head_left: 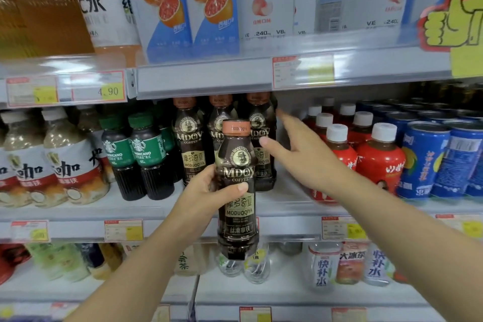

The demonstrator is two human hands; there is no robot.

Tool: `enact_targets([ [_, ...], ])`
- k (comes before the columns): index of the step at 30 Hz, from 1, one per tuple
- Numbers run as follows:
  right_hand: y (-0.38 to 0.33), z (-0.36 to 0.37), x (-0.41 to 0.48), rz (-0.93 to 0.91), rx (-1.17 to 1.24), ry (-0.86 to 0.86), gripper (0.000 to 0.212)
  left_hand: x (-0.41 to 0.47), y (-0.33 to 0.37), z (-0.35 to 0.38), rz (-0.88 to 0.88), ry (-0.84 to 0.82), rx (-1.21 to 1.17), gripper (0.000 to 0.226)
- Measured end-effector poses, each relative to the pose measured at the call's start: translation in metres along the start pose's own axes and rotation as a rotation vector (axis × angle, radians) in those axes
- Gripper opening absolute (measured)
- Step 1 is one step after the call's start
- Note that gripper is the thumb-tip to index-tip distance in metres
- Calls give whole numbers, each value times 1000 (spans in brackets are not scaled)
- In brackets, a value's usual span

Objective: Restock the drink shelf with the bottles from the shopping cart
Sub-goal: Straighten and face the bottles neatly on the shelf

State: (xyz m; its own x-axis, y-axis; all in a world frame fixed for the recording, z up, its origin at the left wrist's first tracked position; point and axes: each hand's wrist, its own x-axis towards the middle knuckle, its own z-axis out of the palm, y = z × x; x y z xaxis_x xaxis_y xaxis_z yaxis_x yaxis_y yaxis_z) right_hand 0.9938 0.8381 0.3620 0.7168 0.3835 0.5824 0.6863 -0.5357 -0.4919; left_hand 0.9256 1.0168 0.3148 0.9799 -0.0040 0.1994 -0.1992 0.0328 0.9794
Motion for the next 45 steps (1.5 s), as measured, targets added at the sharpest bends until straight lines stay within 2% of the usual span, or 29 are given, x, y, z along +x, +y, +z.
enact_targets([
  [2,5,-21,1,-67,-278,-73,50,-3,-1,7,3,20,-1,44],
  [3,8,-31,5,-80,-345,-106,48,-4,-1,10,5,29,-2,44],
  [11,23,-68,43,-141,-479,-434,48,-10,-13,46,66,153,-21,38],
  [14,48,-77,63,-37,-368,-445,45,-10,-20,56,84,205,-39,38],
  [17,73,-78,92,-47,-353,-387,37,-7,-26,66,86,242,-37,36],
  [22,88,-54,124,-54,-293,-468,38,-4,-30,76,73,283,-28,37],
  [24,91,-44,132,-93,-296,-483,10,-4,-30,77,65,309,-39,35],
  [28,95,-35,142,-139,-194,-474,38,-3,-27,79,70,322,-31,29],
  [34,99,-29,148,-149,-30,-483,27,-3,-23,80,71,306,-11,26],
  [38,103,-24,154,-58,53,-516,43,-2,-24,79,80,298,-20,39],
  [45,109,-18,166,8,132,-606,45,-3,-22,79,108,265,-22,39],
])
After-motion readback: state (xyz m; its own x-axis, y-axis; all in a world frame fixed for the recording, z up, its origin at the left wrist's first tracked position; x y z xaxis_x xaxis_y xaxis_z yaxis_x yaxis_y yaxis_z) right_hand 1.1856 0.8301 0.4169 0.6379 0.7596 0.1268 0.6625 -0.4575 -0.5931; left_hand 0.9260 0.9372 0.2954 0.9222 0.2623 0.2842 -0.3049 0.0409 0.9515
